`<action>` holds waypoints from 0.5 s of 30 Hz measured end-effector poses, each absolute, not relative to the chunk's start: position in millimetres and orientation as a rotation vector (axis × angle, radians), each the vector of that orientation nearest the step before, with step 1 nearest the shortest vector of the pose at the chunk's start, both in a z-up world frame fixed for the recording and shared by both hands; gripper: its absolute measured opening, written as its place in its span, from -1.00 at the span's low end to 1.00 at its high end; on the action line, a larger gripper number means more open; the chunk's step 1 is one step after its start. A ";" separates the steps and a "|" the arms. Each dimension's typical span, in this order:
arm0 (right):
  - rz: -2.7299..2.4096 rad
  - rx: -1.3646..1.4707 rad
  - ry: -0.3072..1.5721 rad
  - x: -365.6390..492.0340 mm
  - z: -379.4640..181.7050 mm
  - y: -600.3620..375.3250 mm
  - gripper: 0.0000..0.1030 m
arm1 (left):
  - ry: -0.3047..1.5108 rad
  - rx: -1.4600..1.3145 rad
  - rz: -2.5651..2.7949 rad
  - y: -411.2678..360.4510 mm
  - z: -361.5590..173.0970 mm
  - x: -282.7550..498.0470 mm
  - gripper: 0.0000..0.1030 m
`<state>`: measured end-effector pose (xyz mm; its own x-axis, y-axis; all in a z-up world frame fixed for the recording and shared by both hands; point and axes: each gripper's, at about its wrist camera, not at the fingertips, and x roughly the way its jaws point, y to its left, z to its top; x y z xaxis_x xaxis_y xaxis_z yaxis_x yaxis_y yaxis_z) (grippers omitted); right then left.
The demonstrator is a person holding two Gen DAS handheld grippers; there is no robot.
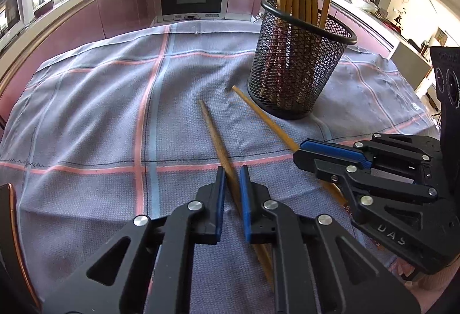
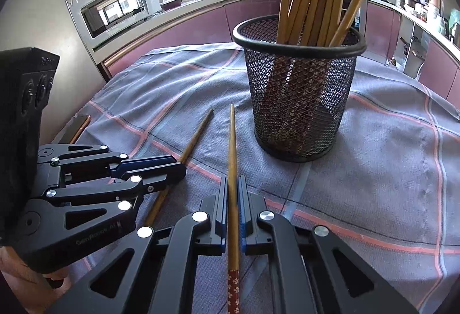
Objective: Organize utensils
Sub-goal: 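Raise the left tool's chopstick upright over the mesh cup while the right tool carries its own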
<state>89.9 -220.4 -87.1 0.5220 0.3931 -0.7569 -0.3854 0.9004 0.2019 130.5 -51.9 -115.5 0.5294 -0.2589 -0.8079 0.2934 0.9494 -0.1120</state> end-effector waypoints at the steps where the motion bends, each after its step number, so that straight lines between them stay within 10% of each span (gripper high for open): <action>1: 0.472 0.016 0.906 88.8 -85.5 -221.7 -0.90 | 0.956 0.034 -0.329 -50.7 -114.6 130.1 -0.80; 15: 0.541 0.086 0.817 65.0 -54.7 -243.8 -0.89 | 0.869 -0.001 -0.368 -38.6 -78.5 109.5 -0.82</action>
